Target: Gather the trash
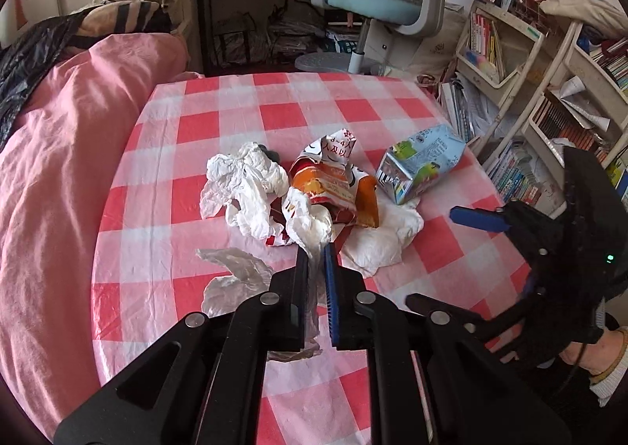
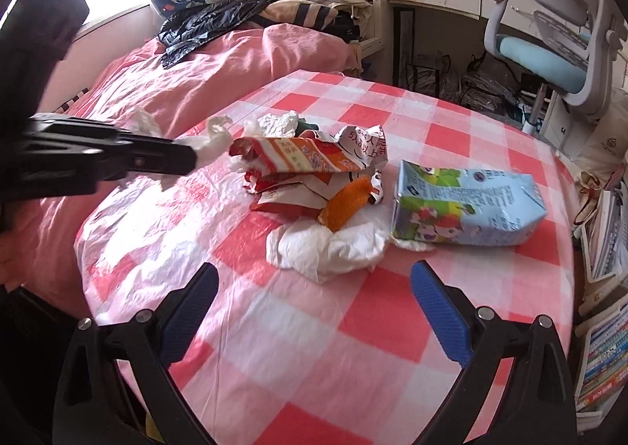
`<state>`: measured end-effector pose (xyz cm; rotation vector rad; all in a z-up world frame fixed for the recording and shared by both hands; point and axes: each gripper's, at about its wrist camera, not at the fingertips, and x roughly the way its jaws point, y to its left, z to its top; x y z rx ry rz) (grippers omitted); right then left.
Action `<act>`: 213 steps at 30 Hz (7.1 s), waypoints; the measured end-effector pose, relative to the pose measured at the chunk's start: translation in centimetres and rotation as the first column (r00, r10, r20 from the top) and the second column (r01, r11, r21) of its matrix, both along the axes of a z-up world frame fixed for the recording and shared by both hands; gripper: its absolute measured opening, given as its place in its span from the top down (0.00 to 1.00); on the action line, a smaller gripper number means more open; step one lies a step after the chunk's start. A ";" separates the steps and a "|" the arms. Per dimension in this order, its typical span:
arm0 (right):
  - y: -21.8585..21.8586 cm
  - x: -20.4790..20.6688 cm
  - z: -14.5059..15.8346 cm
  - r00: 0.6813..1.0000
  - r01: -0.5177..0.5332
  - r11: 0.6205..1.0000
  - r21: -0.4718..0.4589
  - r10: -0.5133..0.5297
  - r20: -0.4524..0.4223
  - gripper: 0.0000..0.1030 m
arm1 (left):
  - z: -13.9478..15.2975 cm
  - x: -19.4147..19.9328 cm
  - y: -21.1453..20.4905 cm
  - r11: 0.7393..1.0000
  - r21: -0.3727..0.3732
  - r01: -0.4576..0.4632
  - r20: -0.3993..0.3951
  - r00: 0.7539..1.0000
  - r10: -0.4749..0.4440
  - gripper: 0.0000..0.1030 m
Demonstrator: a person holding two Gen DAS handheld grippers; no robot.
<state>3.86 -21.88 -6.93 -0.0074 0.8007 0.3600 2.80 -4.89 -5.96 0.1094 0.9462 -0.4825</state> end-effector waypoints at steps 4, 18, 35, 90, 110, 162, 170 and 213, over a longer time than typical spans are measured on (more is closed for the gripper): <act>0.0 2.1 -1.0 0.999 0.014 0.999 0.030 -0.013 -0.043 0.15 | 0.9 0.3 2.0 0.996 -0.066 -0.063 0.009 0.998 0.064 0.92; -0.1 2.8 -2.3 0.991 -0.010 0.998 0.060 0.018 -0.133 0.69 | 0.9 0.9 4.2 0.982 -0.088 -0.166 0.009 0.986 0.167 0.92; 0.2 -3.7 1.8 0.985 -0.103 0.987 0.122 0.118 -0.128 0.85 | 1.8 -1.1 2.1 0.990 0.025 -0.138 0.110 0.985 0.135 0.92; 0.6 -14.5 0.4 0.987 -0.156 0.968 -0.198 0.145 -0.068 0.12 | -5.9 -18.9 -0.9 0.965 0.221 0.140 -0.085 0.989 -0.124 0.66; -1.1 -14.1 1.1 1.000 -0.015 0.981 -0.195 0.020 0.021 0.08 | -2.3 -18.3 -0.4 0.955 0.275 -0.111 0.246 0.968 0.042 0.20; -1.8 -15.0 1.3 0.994 0.072 0.943 -0.325 -0.042 0.099 0.08 | -2.2 -14.2 -1.2 0.931 0.078 -0.357 0.220 0.917 0.333 0.07; -1.6 -14.3 1.3 0.993 0.083 0.949 -0.305 -0.054 0.101 0.08 | 0.9 -9.7 -1.6 0.930 0.043 -0.365 0.252 0.905 0.343 0.07; 1.8 -12.1 0.2 0.998 0.013 0.957 -0.289 0.006 0.065 0.08 | -0.2 -7.0 0.6 0.923 0.028 -0.384 0.156 0.913 0.376 0.07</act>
